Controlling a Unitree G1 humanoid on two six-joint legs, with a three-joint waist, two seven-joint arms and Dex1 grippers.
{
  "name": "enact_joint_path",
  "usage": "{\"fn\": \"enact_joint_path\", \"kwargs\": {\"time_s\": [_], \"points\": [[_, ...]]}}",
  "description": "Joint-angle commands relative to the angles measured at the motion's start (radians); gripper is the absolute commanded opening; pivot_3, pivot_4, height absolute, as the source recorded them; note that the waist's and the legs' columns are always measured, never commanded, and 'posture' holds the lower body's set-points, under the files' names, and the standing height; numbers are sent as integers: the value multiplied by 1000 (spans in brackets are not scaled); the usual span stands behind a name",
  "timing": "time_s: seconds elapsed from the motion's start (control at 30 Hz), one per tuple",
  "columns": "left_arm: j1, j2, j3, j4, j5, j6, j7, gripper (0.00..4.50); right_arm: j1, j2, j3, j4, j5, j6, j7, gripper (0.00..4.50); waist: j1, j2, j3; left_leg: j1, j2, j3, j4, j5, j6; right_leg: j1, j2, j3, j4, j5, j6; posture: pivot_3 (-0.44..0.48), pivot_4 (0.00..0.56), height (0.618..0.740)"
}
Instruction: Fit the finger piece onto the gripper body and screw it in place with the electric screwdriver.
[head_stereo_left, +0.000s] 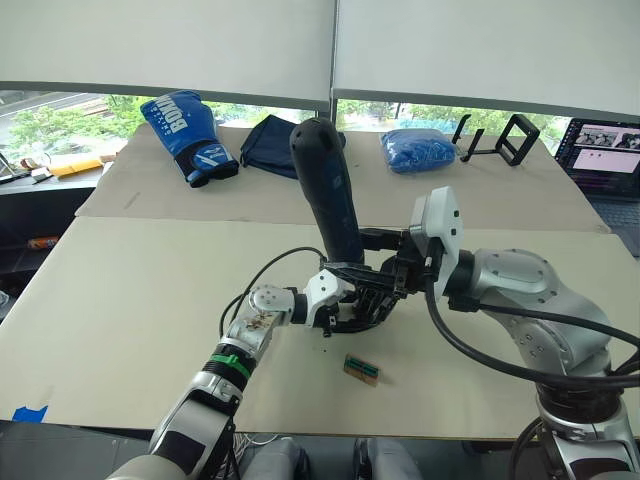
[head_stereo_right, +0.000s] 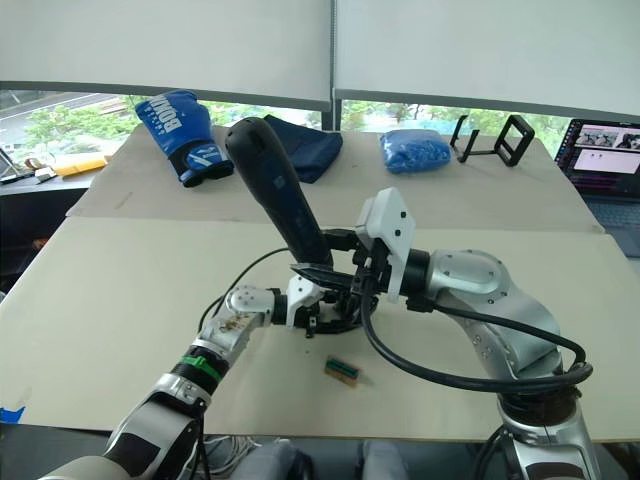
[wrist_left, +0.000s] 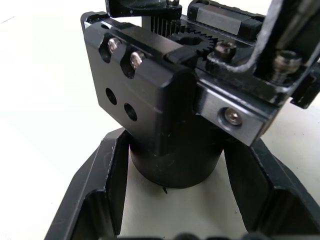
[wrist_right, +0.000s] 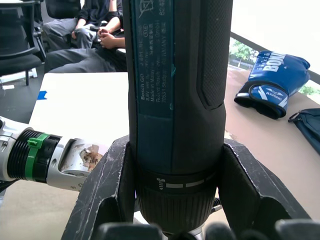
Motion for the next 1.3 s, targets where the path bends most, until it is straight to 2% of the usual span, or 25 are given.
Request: {"fn": "enact_joint_path", "kwargs": {"time_s": [0.03,0.37,0.9,1.3], "points": [[-25,-5,18,-51,-26,-14,0,2286,10,-8,-19,-3,-12,-31,-2,1903,0,0,0,0,0,0,0,0,0,0,0,0,0,0,0,0,150,740],[-24,-7,16,-50,-25,-18,1,2286,-6,24,-45,-16,67,25,-47,1903,0,0,0,0,0,0,0,0,0,0,0,0,0,0,0,0,150,740],[-34,-11,18,-39,-25,-18,2,2286,-4,16,-52,-36,120,58,-65,1903,0,0,0,0,0,0,0,0,0,0,-1,0,0,0,0,0,150,740],[-45,-13,21,-24,-25,-21,5,2286,-8,7,-46,-24,107,50,-67,1903,0,0,0,0,0,0,0,0,0,0,-1,0,0,0,0,0,150,740]]}}
